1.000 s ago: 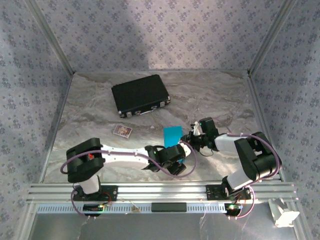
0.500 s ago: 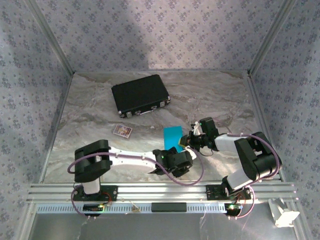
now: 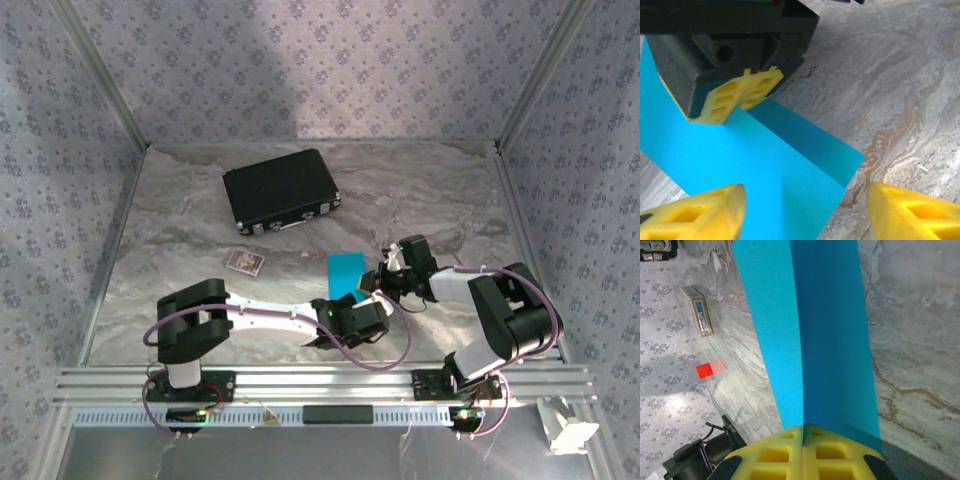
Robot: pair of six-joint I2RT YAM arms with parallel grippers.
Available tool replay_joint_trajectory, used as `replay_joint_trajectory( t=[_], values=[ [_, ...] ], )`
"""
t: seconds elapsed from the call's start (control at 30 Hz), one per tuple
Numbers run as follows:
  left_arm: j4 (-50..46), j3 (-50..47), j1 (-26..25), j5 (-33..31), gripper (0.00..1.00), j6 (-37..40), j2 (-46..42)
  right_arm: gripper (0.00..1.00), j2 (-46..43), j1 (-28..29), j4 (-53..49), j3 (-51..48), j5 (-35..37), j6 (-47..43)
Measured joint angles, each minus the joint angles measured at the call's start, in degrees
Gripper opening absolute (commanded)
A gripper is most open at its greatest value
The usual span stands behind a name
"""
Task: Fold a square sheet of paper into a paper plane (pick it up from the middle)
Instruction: Fold the triangle a second time at the center of the table.
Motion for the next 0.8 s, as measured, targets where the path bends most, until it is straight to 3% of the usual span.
replay_joint_trajectory(
  t=[0.37, 0.5, 0.63, 0.8],
  values=[
    [0.02, 0.0, 0.0, -0.92, 0.2, -0.31, 0.0, 0.08, 0.0, -0.11, -0.04, 0.0, 0.0, 0.0],
    [0.04, 0.0, 0.02, -0.81, 0.02, -0.55, 0.0, 0.09, 0.0, -0.22, -0.33, 0.0, 0.07, -0.02],
    [0.66, -0.39, 1.05, 1.77, 0.0, -1.66, -0.2, 0.17, -0.74, -0.37, -1.81, -0.02, 1.11, -0.07],
    [3.85, -4.98, 6.47, 11.26, 0.0, -5.18, -4.74, 0.27, -8.02, -1.95, -8.57, 0.0, 5.95, -1.27]
  ],
)
